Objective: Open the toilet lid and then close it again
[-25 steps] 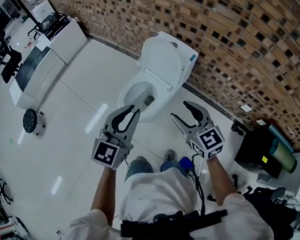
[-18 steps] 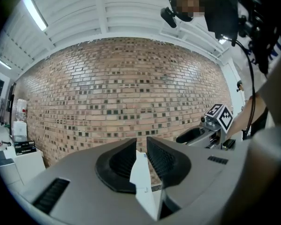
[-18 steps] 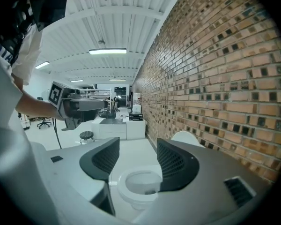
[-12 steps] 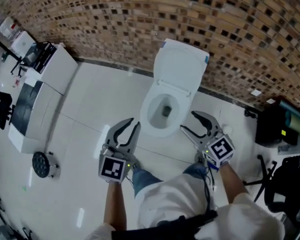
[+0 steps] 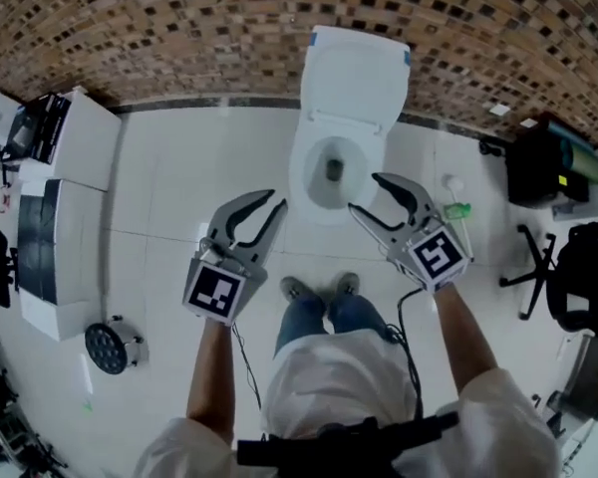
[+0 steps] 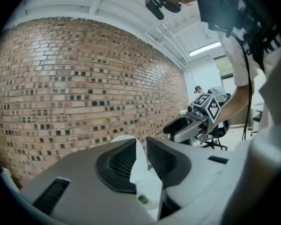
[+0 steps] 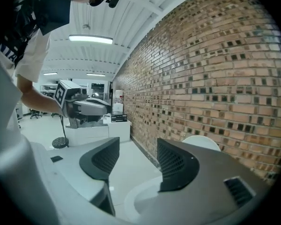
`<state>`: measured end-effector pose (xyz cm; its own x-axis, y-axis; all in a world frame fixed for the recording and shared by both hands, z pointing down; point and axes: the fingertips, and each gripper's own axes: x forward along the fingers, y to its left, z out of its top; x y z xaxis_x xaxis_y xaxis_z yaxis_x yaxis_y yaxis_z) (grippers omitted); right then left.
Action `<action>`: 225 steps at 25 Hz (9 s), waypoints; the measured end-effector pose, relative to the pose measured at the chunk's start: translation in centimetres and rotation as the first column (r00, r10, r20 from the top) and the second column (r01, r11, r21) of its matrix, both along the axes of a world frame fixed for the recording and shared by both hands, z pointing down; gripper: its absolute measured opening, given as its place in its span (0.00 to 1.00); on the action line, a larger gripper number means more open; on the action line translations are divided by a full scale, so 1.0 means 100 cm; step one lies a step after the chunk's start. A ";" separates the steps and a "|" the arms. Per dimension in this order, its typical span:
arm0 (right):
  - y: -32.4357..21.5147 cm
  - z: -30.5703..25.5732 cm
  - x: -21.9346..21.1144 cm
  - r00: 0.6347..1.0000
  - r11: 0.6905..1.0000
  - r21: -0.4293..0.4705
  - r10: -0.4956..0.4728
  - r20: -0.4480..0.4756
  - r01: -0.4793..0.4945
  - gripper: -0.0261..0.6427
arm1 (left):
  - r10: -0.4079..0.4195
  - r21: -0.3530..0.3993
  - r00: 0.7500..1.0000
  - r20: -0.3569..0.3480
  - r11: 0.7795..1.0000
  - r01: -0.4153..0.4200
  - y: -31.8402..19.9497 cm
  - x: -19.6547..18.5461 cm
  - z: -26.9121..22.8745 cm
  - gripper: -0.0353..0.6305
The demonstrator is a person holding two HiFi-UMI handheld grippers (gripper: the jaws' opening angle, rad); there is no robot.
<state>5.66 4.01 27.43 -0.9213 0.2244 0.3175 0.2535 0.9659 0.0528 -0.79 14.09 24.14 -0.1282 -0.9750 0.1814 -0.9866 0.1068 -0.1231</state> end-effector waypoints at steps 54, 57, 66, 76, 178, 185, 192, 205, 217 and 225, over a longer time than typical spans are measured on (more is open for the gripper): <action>-0.238 0.141 -0.170 0.936 0.748 0.641 0.078 -0.343 0.172 0.20 | 0.209 -0.053 0.977 -0.048 0.976 -0.211 -0.113 -0.051 0.105 0.15; -0.181 0.162 -0.129 0.973 0.655 0.753 0.123 -0.195 0.068 0.20 | 0.197 -0.075 0.979 -0.046 0.977 -0.200 -0.092 -0.047 0.115 0.15; -0.049 0.301 -0.021 0.976 0.544 0.838 0.154 -0.154 0.046 0.27 | 0.145 0.002 0.981 -0.128 0.989 -0.145 -0.045 -0.033 0.169 0.15; -0.002 0.440 0.026 0.924 0.538 0.793 0.062 -0.377 0.287 0.31 | 0.137 -0.012 0.979 -0.151 0.990 -0.141 -0.035 -0.023 0.223 0.15; 0.137 0.344 -0.070 0.459 0.475 0.158 0.879 -0.131 -0.865 0.29 | -0.144 -0.180 0.115 -0.983 0.881 -0.437 -0.075 -0.168 0.485 0.28; 0.167 0.394 -0.054 0.364 0.387 0.087 0.909 -0.205 -0.918 0.29 | -0.165 -0.180 0.073 -0.984 0.854 -0.488 -0.091 -0.149 0.521 0.35; 0.171 0.398 -0.056 0.369 0.386 0.053 0.908 -0.197 -0.921 0.29 | -0.241 -0.288 0.158 -0.957 0.845 -0.451 -0.103 -0.146 0.538 0.35; 0.147 0.395 -0.051 0.354 0.360 0.006 0.919 -0.175 -0.933 0.29 | -0.391 -0.417 0.152 -0.908 0.799 -0.432 -0.110 -0.145 0.551 0.43; 0.142 0.392 -0.052 0.335 0.334 -0.034 0.927 -0.168 -0.942 0.29 | -0.447 -0.433 0.087 -0.890 0.771 -0.467 -0.109 -0.145 0.535 0.28; 0.094 0.440 -0.032 0.275 -0.026 -0.709 0.911 -0.307 -0.704 0.46 | -0.436 -0.410 0.055 -0.898 0.784 -0.466 -0.110 -0.148 0.527 0.28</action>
<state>2.46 13.42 71.38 -0.6194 -0.7147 0.3249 -0.6452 0.2276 -0.7293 -15.63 3.05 76.85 0.6072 -0.6290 0.4855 -0.2127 0.4601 0.8620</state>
